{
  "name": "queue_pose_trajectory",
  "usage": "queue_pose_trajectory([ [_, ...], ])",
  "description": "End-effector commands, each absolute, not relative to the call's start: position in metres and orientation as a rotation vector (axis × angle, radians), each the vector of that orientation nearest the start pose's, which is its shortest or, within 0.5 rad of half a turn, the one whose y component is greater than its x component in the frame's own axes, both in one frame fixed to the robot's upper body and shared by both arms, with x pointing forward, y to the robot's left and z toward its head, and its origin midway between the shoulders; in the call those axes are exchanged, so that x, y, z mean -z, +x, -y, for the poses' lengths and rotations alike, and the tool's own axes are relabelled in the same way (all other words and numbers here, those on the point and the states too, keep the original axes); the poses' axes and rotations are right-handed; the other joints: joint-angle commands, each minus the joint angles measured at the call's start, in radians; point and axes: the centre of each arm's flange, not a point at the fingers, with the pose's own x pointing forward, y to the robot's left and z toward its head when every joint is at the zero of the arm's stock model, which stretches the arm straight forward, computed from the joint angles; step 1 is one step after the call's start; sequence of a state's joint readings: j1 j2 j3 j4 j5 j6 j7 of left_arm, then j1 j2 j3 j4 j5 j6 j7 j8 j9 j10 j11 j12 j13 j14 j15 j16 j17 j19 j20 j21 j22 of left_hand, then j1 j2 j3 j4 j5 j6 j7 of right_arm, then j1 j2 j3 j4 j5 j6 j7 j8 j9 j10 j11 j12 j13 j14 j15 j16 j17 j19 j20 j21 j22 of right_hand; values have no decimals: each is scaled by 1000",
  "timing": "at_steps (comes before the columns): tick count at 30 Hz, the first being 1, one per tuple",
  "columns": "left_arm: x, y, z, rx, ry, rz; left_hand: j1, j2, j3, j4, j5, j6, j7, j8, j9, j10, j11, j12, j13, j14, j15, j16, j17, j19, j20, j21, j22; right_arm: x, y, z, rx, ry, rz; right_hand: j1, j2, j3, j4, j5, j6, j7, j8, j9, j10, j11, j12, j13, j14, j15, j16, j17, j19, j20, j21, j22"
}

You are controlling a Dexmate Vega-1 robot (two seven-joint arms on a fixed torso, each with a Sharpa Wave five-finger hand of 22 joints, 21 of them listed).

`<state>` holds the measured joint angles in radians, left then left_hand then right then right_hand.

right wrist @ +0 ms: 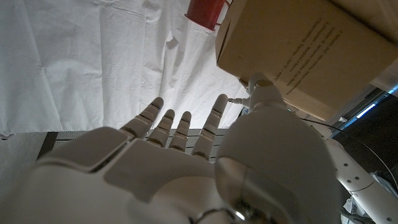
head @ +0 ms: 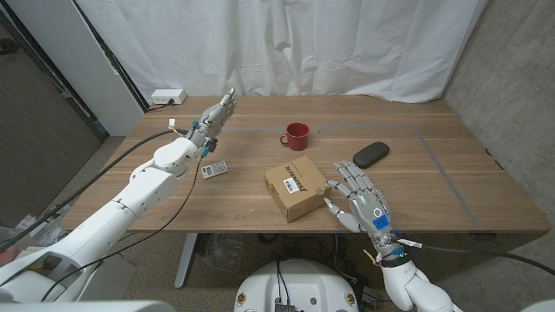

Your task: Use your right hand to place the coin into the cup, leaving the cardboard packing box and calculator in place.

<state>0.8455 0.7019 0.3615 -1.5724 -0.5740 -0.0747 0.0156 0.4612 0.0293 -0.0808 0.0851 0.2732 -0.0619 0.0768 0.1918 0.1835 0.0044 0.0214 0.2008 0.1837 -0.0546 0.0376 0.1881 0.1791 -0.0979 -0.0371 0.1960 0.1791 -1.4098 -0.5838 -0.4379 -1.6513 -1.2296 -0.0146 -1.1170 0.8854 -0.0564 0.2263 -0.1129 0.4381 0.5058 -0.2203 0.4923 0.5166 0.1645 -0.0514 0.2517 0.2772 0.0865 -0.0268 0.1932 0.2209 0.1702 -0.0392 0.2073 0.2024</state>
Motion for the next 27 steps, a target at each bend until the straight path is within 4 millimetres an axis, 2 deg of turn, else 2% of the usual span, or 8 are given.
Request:
queue_pose_trajectory([
  [1,-28,617,-294,224,205,571,5,10,-6,3,-2,-4,-1,2,4,-8,3,-1,5,-7,2,-2,5,-8,-14,0,2,211,458,200,459,-1356,1293,3,12,-1,1,10,4,2,9,4,9,-2,6,5,10,-1,6,4,6,-44,7,4],
  [17,-24,618,-299,216,194,569,5,12,-8,4,-2,-5,0,2,4,-7,2,0,5,-8,2,-1,5,-9,-13,1,2,218,460,192,426,-1376,1298,6,15,-3,0,11,3,2,17,11,10,-4,8,7,12,-2,7,4,6,-44,9,3],
  [27,-24,618,-301,215,193,570,6,12,-9,4,-3,-4,1,3,4,-9,1,-1,5,-7,2,-1,5,-10,-12,1,2,207,463,199,431,-1374,1302,9,18,-5,-1,12,19,2,31,19,19,-6,14,9,17,-4,9,4,9,-42,12,3],
])
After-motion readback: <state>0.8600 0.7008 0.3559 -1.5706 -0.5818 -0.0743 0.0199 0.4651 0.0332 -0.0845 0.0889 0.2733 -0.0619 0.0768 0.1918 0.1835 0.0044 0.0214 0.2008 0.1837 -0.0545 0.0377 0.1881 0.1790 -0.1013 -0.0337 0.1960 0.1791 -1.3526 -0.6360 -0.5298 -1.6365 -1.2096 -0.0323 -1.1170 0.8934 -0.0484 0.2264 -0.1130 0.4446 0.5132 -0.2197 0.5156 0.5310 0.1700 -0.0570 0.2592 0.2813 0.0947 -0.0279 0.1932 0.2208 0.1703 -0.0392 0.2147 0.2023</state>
